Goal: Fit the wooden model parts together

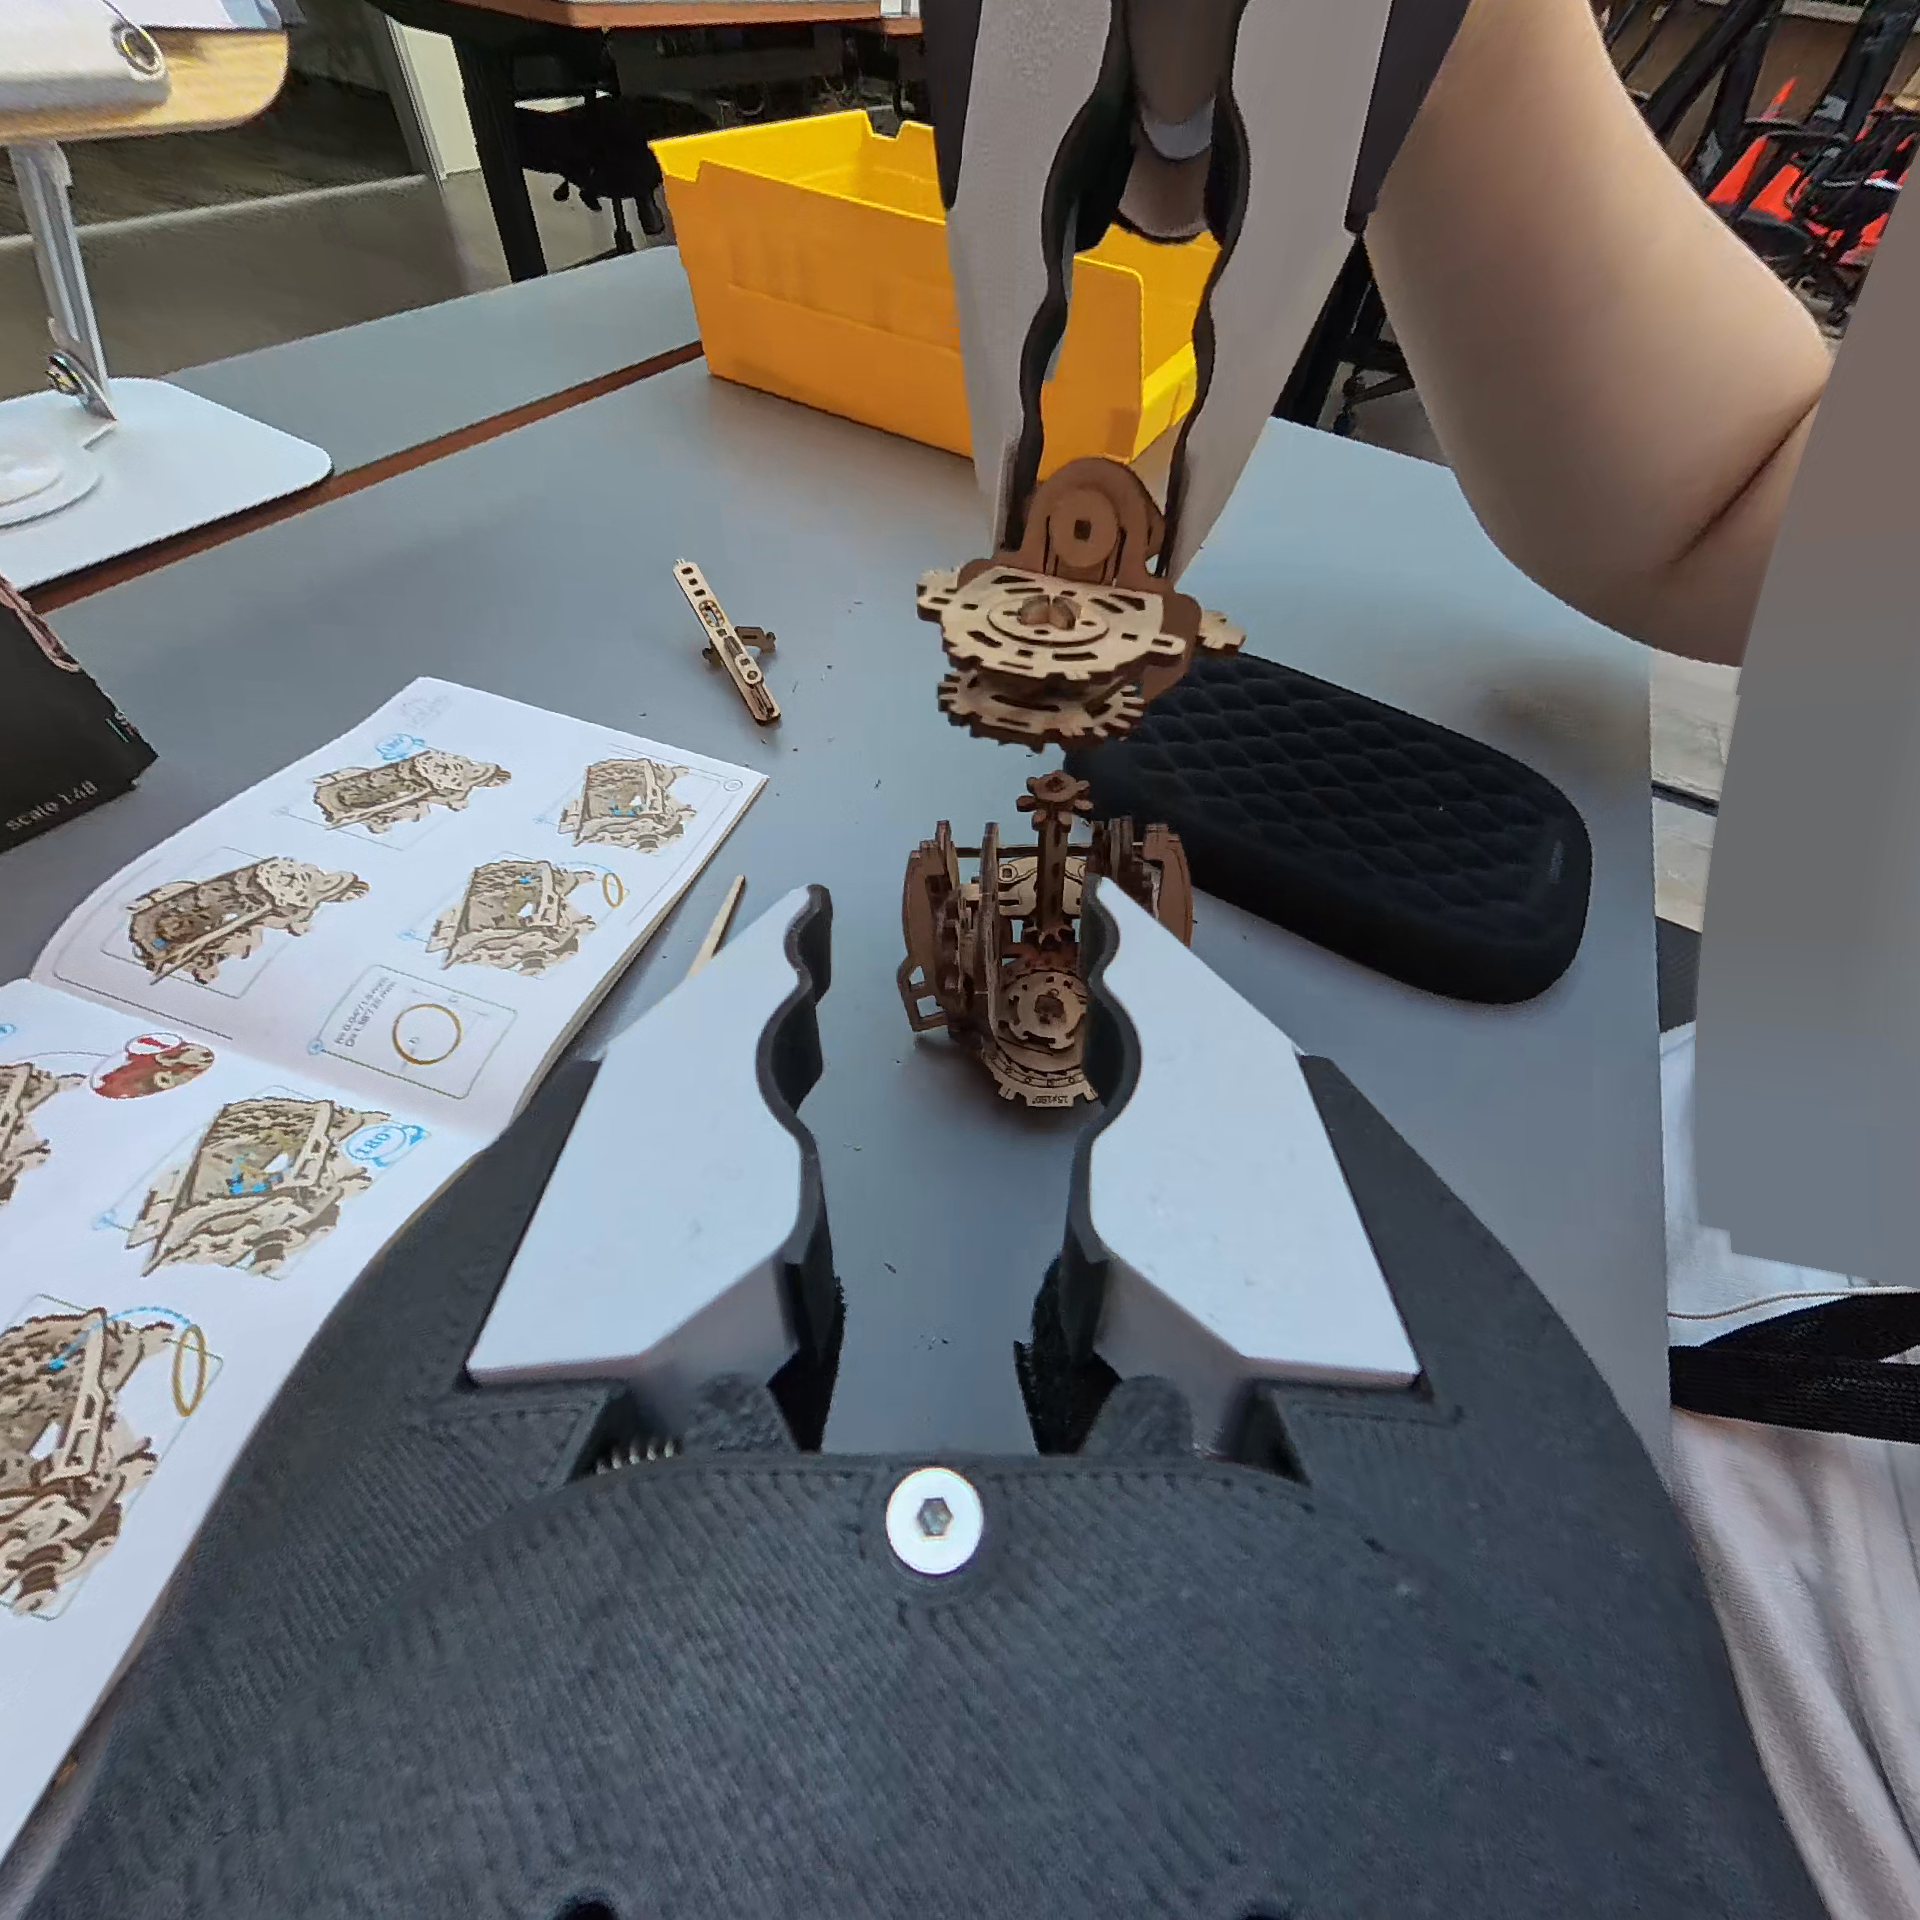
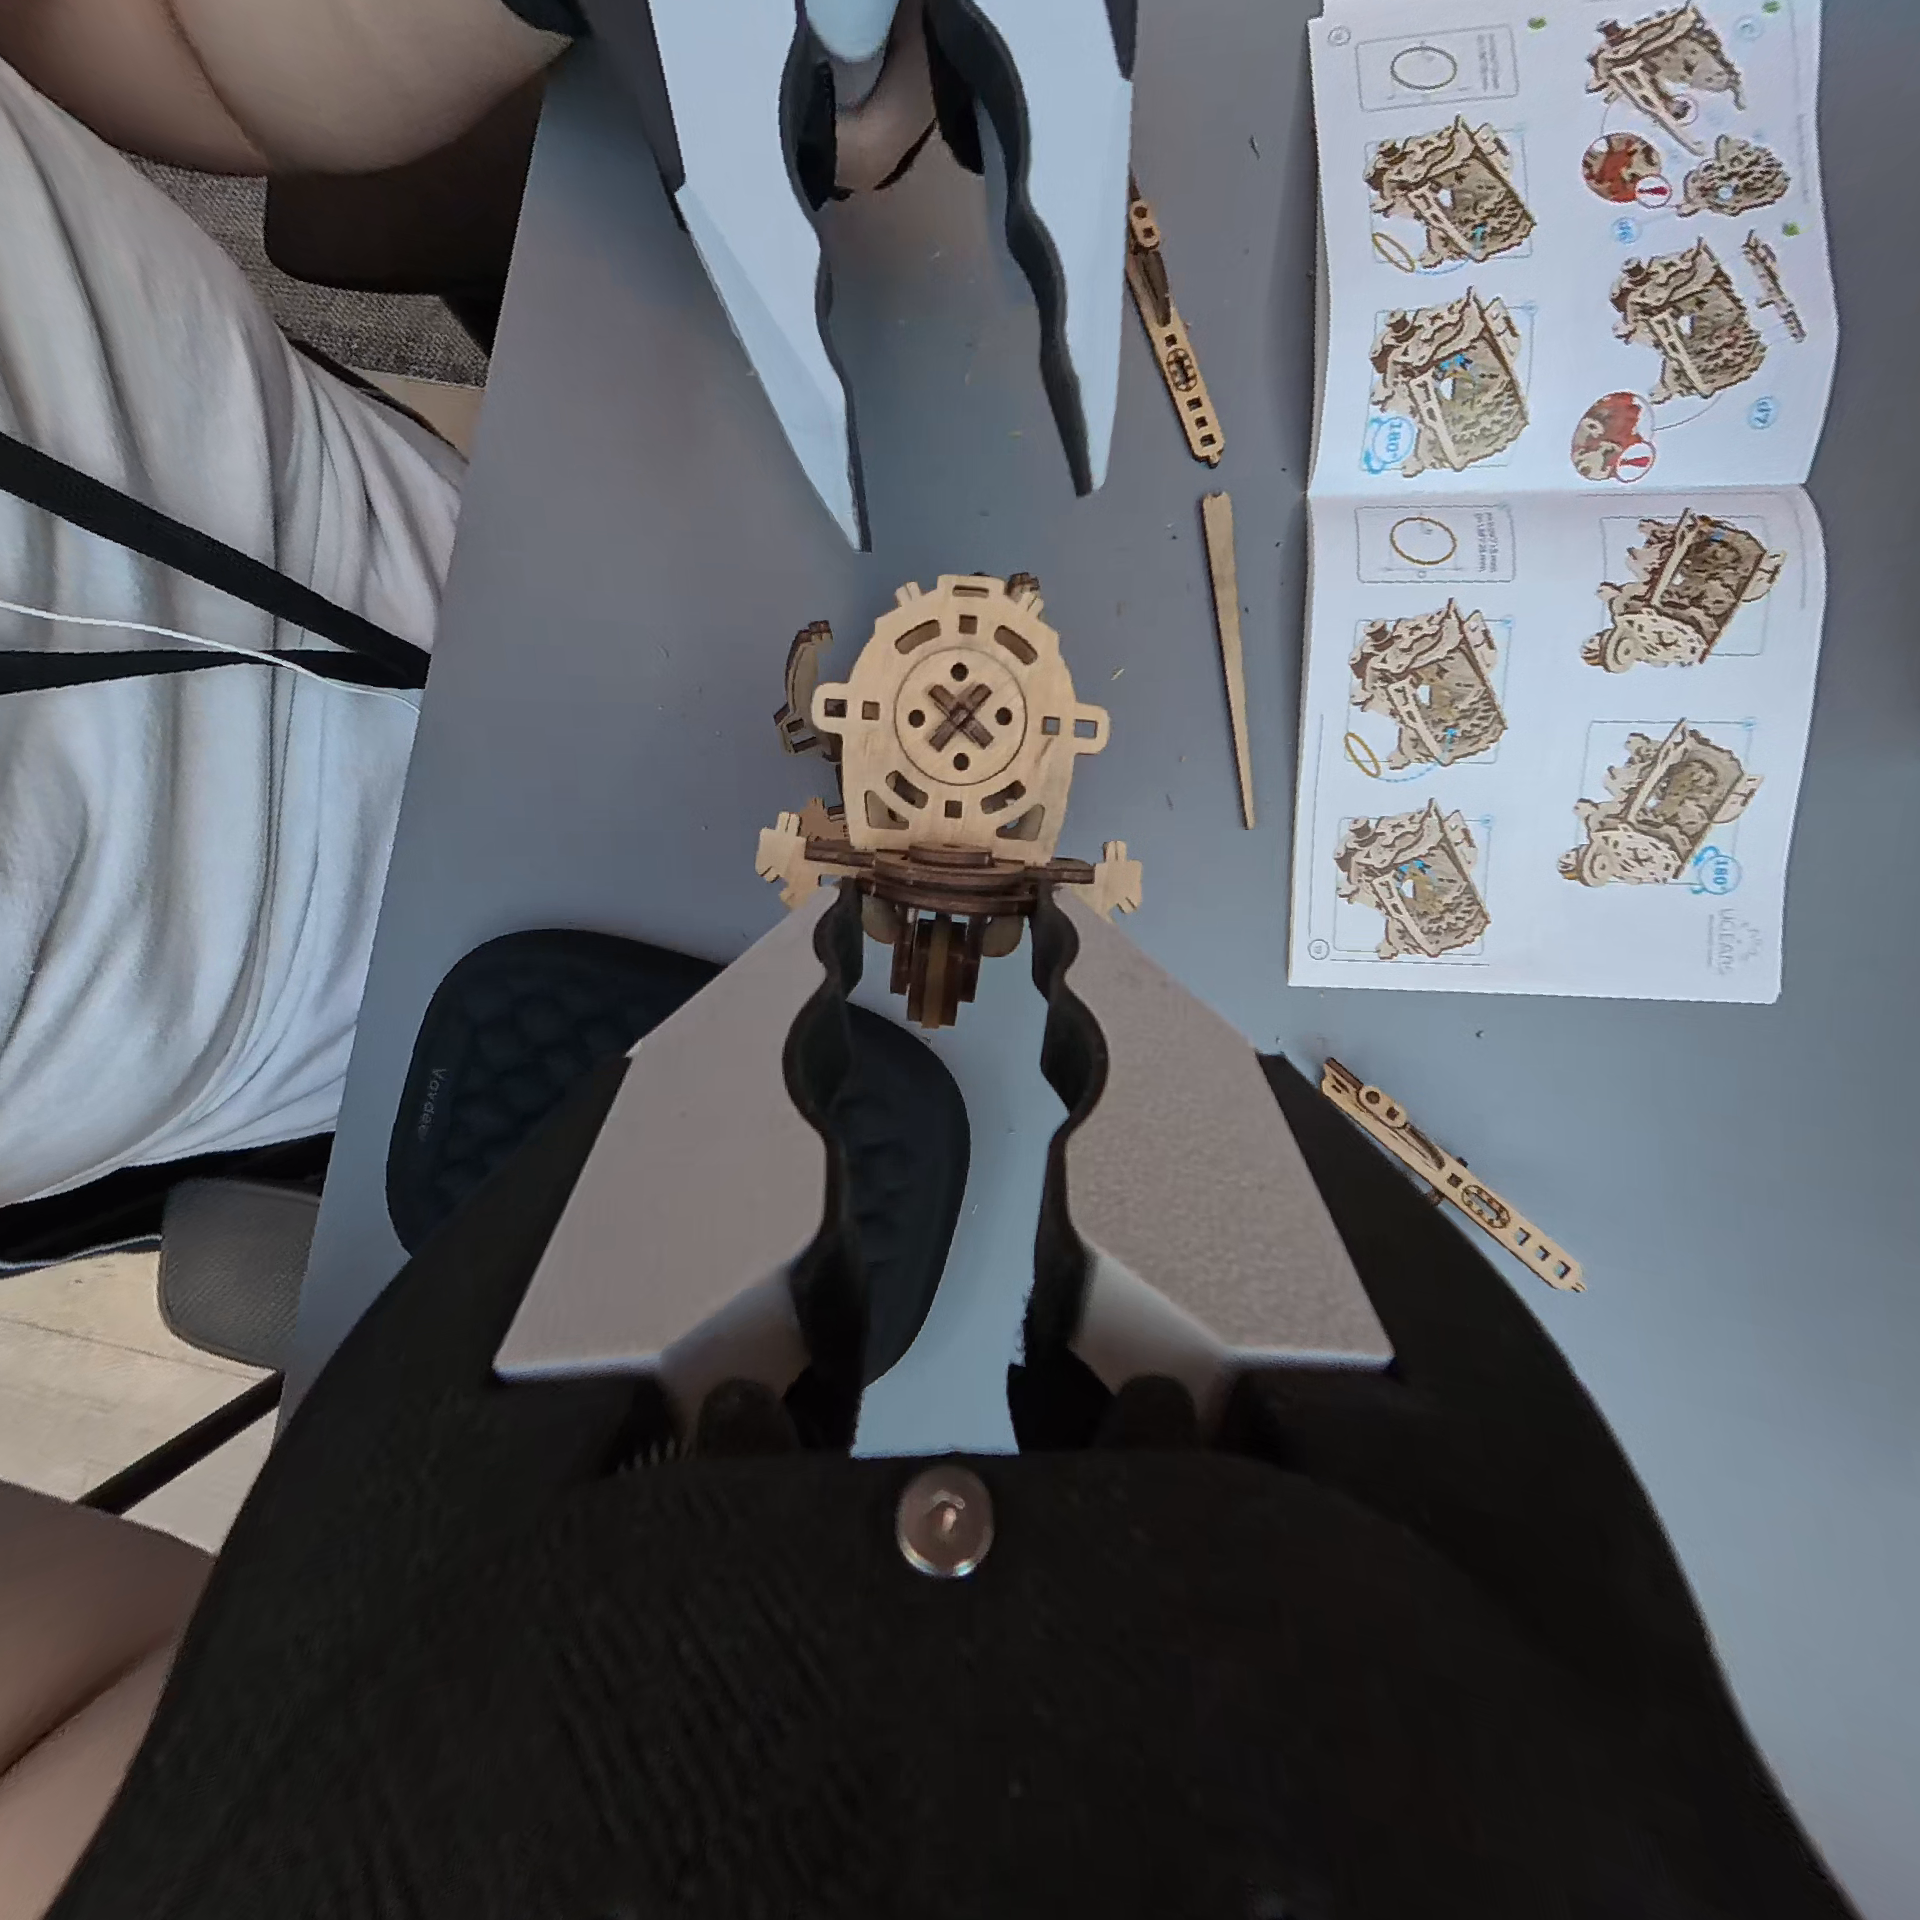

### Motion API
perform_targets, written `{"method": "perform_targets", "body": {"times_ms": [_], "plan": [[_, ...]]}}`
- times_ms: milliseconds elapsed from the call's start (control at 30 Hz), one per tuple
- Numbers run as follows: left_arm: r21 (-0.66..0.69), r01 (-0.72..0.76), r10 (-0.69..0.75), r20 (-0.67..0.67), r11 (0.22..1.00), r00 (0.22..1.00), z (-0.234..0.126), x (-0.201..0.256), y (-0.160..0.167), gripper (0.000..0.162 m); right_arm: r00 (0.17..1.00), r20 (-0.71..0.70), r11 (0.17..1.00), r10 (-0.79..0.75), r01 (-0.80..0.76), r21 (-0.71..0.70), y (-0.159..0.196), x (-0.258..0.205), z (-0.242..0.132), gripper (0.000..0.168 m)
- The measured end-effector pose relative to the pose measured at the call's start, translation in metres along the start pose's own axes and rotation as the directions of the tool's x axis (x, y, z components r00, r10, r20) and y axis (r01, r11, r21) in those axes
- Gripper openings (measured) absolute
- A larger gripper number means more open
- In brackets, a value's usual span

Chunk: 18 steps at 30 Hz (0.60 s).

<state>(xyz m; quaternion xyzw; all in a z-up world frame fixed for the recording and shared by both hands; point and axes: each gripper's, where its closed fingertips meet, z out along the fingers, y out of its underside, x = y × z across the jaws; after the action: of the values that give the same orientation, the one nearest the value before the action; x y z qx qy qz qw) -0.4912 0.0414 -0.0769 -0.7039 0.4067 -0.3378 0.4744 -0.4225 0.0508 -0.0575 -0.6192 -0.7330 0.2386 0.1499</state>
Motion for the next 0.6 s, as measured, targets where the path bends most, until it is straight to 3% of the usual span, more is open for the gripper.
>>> {"method": "perform_targets", "body": {"times_ms": [200,367,433,600], "plan": [[0.03,-0.042,0.043,-0.056,0.999,0.997,-0.002,0.002,-0.022,0.042,0.997,0.07,0.999,-0.023,0.026,-0.045,-0.013,-0.005,0.0,0.032],[-0.032,-0.153,0.151,-0.068,0.988,0.986,-0.002,0.004,-0.016,0.033,0.992,0.117,0.996,-0.041,0.05,-0.07,-0.016,-0.006,0.001,0.032],[-0.047,-0.141,0.136,-0.086,0.989,0.987,-0.002,0.005,-0.013,0.024,0.991,0.125,0.995,-0.057,0.067,-0.079,-0.016,-0.005,0.003,0.032],[-0.011,-0.047,0.046,-0.124,0.999,0.991,-0.003,0.011,-0.011,0.032,0.985,0.147,0.991,-0.087,0.101,-0.086,-0.018,-0.006,0.007,0.032]]}}
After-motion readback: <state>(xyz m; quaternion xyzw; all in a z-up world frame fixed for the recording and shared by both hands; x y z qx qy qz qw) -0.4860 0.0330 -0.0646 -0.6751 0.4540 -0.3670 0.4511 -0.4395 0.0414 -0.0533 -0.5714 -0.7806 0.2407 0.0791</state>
